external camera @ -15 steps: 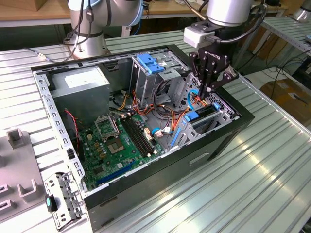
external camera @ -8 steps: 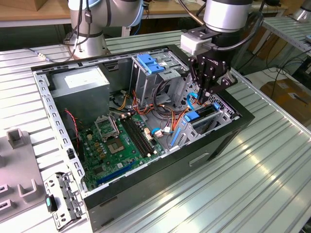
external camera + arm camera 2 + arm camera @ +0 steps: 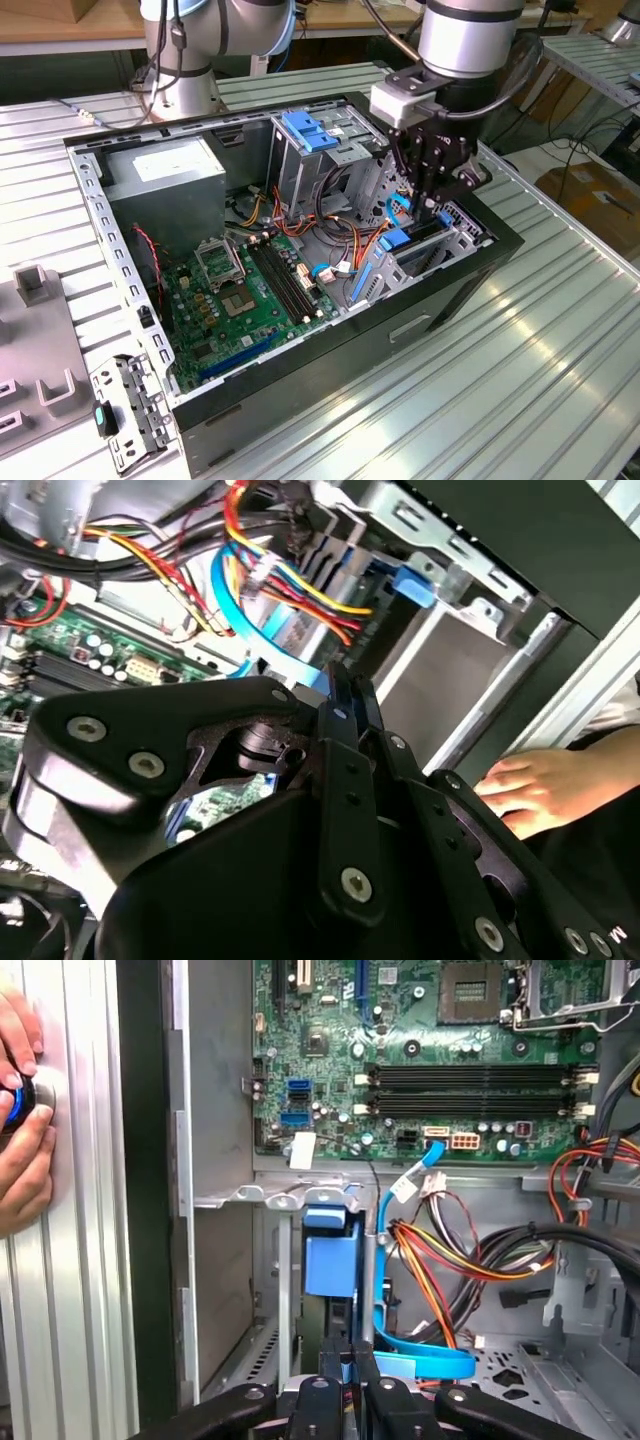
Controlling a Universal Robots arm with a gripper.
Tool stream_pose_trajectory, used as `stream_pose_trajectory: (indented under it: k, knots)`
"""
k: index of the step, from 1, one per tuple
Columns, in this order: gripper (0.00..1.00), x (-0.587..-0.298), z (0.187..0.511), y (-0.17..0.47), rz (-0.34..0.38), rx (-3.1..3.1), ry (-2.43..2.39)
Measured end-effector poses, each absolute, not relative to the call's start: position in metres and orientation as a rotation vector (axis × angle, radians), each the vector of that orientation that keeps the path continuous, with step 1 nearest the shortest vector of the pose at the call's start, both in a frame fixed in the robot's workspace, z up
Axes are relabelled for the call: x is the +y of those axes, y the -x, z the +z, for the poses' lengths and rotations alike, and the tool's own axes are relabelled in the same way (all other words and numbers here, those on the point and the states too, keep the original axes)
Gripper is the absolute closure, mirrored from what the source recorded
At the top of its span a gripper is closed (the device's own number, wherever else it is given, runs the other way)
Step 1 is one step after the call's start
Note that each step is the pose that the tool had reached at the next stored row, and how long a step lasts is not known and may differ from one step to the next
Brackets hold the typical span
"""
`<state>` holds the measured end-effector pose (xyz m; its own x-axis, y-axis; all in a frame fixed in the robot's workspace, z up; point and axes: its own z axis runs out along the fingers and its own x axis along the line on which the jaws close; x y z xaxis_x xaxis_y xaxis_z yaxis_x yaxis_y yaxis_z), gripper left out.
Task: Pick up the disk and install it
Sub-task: 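Insert the second disk wire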
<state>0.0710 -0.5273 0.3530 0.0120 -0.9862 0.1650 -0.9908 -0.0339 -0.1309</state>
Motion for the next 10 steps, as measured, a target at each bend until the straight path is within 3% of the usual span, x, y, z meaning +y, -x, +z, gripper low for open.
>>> stream_pose_trajectory:
  k: [10]
  knots:
    - [0.84,-0.5318,0.3489,-0.0706,0.343,-2.200,-2.201]
